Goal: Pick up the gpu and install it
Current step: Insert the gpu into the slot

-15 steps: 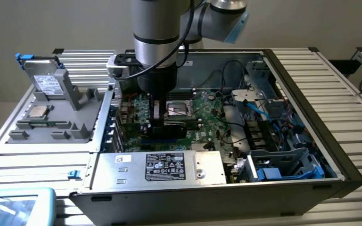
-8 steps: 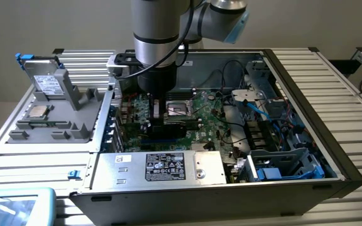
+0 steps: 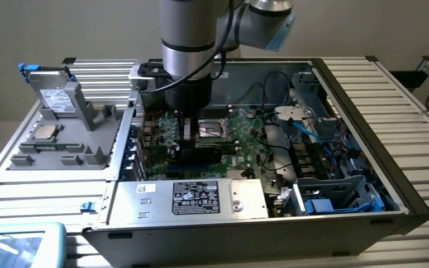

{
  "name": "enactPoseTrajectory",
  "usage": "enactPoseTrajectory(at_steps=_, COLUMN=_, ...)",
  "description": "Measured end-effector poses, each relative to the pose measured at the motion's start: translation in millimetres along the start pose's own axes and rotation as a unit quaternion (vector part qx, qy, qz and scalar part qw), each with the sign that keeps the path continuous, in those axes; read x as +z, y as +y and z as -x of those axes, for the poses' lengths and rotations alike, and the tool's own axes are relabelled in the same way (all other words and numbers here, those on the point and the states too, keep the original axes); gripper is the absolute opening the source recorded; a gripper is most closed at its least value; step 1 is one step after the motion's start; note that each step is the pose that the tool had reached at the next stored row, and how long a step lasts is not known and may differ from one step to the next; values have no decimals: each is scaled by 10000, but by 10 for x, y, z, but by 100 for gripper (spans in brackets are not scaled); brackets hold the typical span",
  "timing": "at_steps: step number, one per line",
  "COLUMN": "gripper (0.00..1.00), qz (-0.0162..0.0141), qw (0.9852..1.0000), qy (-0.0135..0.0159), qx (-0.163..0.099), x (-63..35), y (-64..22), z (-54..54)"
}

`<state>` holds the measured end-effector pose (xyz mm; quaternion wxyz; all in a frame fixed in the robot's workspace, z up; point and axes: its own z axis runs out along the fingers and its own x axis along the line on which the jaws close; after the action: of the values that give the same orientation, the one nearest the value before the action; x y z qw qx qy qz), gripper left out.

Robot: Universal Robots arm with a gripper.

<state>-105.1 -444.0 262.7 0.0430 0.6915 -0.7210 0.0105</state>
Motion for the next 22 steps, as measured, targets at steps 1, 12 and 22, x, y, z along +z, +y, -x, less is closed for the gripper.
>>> enactPoseTrajectory(at_steps=1, gripper=28, qz=5, qw=10000, qy=0, qx=-1, x=0, y=-13, z=0)
enactPoseTrajectory(at_steps=12, gripper=28, qz=26, qw=10000, qy=-1, qx=86, x=46, y=-17, z=3)
enactPoseTrajectory(at_steps=22, gripper=28, qz=96, qw=9998, qy=-5, qx=172, x=61, y=-10, z=8)
